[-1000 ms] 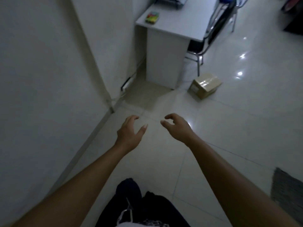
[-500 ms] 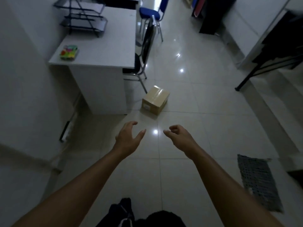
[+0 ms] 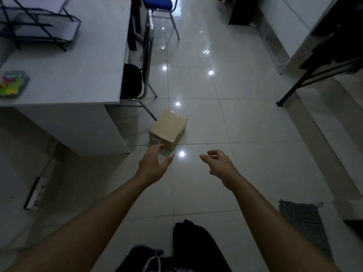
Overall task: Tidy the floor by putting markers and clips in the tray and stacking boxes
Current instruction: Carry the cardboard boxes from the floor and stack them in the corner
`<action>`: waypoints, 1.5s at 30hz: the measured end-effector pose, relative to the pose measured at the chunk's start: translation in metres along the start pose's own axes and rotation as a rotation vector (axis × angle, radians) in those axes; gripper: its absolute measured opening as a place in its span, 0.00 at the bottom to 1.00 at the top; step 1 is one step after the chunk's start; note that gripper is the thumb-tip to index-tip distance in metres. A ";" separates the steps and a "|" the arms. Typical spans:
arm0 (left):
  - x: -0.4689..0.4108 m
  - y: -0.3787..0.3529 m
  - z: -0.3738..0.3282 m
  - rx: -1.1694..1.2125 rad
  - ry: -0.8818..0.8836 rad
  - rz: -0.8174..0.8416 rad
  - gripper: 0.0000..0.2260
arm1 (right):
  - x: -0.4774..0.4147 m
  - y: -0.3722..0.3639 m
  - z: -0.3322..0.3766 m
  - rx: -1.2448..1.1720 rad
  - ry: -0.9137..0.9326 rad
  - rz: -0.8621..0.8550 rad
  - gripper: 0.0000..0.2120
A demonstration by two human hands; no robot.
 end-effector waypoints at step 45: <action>-0.408 -0.532 0.400 0.343 1.550 -0.387 0.35 | -0.845 -0.407 -0.133 0.637 0.186 0.276 0.45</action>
Point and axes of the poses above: each hand's wrist, its own x-axis away from the middle knuckle, its own y-axis out of the back of the hand, z = x × y, the point moved 6 cm from there along -x, towards the middle knuckle, and after that the axes turned 15 degrees about -z, right-handed, at the moved point
